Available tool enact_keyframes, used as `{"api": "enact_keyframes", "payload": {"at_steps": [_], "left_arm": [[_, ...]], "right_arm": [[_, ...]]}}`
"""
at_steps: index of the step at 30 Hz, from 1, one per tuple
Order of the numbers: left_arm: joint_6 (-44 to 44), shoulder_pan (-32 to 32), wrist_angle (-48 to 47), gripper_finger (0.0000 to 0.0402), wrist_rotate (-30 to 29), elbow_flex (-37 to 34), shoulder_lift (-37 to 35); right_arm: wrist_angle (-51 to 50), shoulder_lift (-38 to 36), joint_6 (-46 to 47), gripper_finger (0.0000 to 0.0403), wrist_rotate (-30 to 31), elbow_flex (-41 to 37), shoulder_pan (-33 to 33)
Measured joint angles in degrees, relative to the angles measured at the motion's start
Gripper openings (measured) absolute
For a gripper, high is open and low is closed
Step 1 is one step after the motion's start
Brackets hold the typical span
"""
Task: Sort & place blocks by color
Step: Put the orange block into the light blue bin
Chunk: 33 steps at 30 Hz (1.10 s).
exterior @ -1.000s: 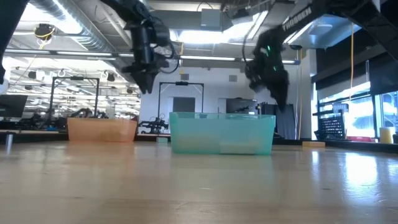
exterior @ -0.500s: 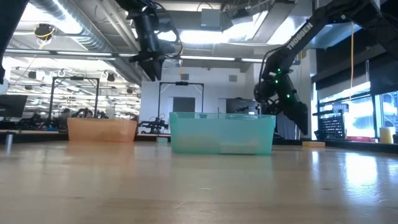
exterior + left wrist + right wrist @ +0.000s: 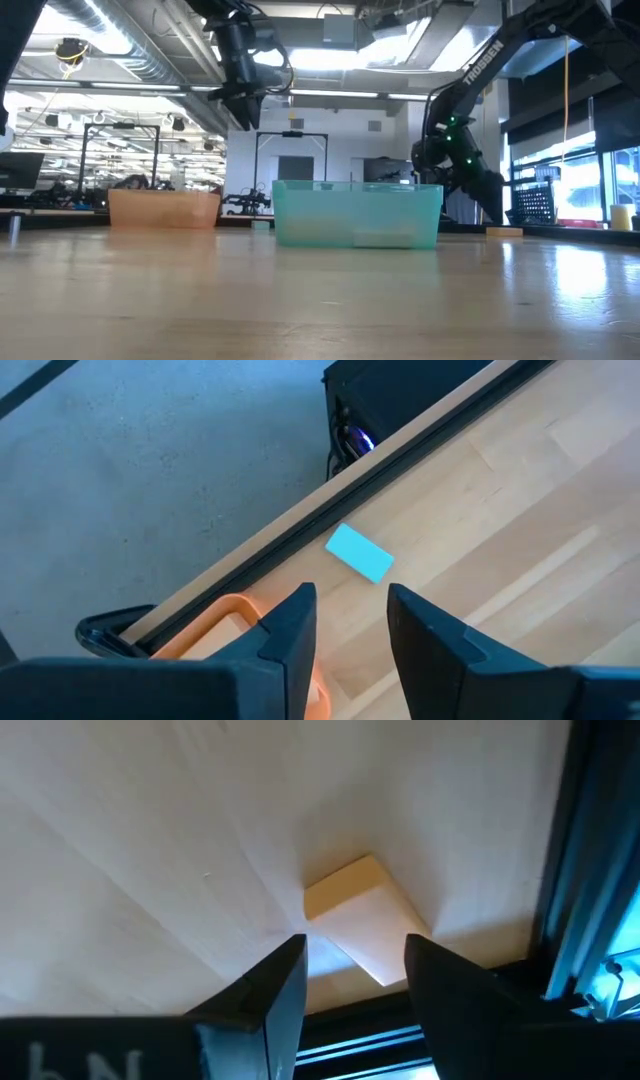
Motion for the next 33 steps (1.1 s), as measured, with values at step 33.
{"api": "enact_keyframes", "payload": {"at_steps": [33], "left_arm": [[0.0,0.0,-0.1,0.0116,0.0,0.0,0.0]], "right_arm": [[4.8,0.0,12.3,0.0169,-3.3,-1.1,-4.8]]}}
